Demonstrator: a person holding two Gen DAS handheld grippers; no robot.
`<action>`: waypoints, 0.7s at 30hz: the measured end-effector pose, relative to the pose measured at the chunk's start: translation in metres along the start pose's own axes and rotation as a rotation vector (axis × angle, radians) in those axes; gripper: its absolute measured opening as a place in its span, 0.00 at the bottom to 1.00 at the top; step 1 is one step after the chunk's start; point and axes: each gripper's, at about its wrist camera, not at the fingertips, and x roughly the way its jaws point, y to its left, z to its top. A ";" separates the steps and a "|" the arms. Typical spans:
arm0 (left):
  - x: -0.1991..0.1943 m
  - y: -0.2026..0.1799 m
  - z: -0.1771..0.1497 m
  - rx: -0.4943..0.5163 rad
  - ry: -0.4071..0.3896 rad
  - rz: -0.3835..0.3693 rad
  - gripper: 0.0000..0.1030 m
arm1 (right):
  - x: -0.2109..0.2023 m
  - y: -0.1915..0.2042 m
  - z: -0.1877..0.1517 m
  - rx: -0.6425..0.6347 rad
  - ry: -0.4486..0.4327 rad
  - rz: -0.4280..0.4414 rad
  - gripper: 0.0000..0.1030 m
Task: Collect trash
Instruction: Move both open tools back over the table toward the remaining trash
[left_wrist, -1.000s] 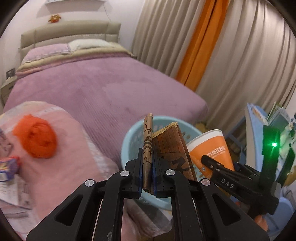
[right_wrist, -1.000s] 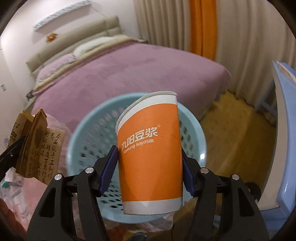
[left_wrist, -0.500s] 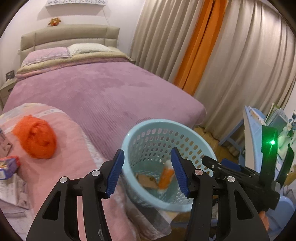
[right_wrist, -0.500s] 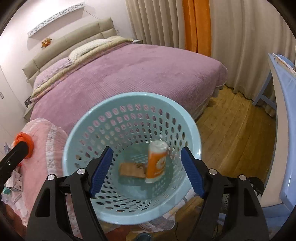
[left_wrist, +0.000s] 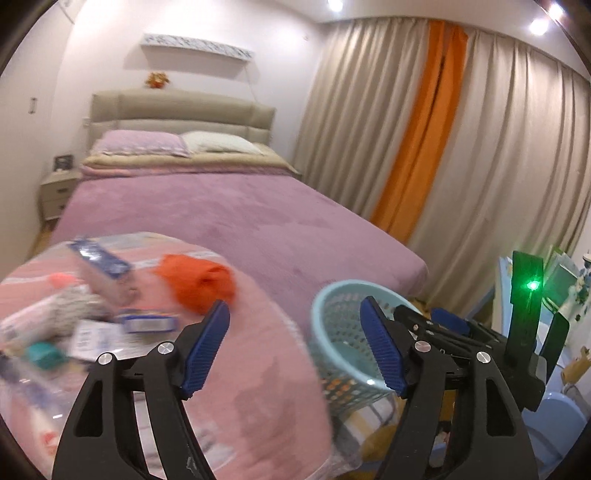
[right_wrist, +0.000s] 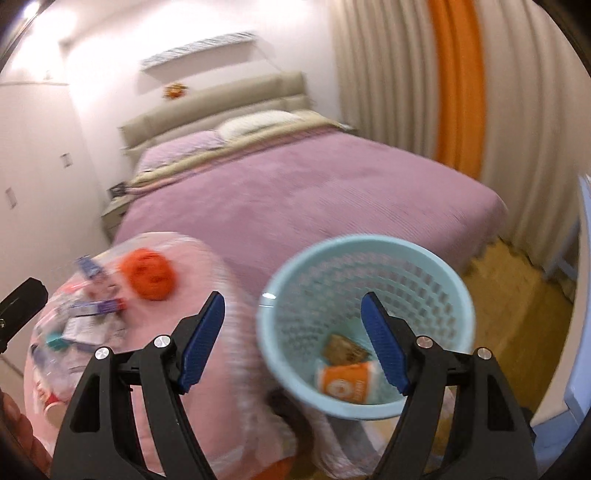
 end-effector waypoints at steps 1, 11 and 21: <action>-0.013 0.008 -0.002 -0.006 -0.011 0.019 0.69 | -0.003 0.010 0.000 -0.018 -0.008 0.021 0.70; -0.099 0.107 -0.034 -0.133 -0.005 0.287 0.72 | -0.029 0.127 -0.023 -0.252 -0.071 0.237 0.70; -0.116 0.157 -0.089 -0.214 0.115 0.332 0.72 | 0.018 0.189 -0.032 -0.313 0.059 0.325 0.70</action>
